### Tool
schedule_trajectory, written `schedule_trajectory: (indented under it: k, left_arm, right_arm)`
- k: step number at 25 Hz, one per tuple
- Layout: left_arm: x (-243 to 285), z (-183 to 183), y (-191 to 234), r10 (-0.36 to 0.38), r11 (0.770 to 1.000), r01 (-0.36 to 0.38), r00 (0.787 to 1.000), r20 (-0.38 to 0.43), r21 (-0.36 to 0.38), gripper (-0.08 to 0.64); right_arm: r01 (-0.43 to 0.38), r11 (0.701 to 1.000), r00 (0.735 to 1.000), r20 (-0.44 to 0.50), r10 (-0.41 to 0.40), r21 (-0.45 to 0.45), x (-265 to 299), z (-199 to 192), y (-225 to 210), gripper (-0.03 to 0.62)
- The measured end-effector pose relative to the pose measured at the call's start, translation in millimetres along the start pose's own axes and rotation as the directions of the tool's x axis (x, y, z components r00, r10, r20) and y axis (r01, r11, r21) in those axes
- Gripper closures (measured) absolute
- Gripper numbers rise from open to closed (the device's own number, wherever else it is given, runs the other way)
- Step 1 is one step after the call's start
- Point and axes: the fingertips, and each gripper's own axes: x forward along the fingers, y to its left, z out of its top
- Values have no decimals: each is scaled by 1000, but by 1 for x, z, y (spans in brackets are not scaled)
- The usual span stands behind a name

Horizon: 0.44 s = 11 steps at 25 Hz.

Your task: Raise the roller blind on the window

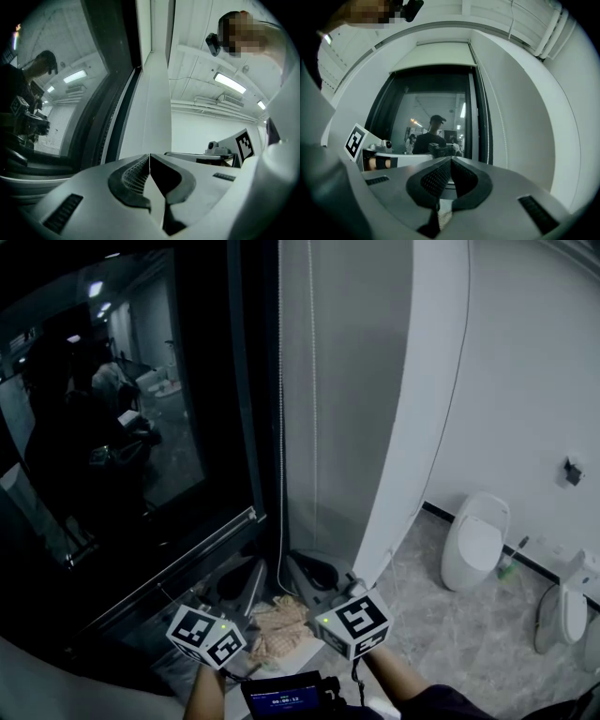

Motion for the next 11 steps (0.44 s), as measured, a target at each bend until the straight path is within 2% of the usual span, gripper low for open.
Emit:
schedule_trajectory:
  k: [4, 11]
  left_arm:
    - [0, -2, 3, 6, 1000, -6, 1000, -2, -11, 548]
    - [3, -4, 6, -8, 1000, 8, 1000, 0, -9, 548]
  right_arm:
    - [-3, 1000, 999, -33, 4, 29, 0, 1, 5, 584]
    - [-5, 1000, 1000, -29, 6, 22, 4, 0, 4, 584]
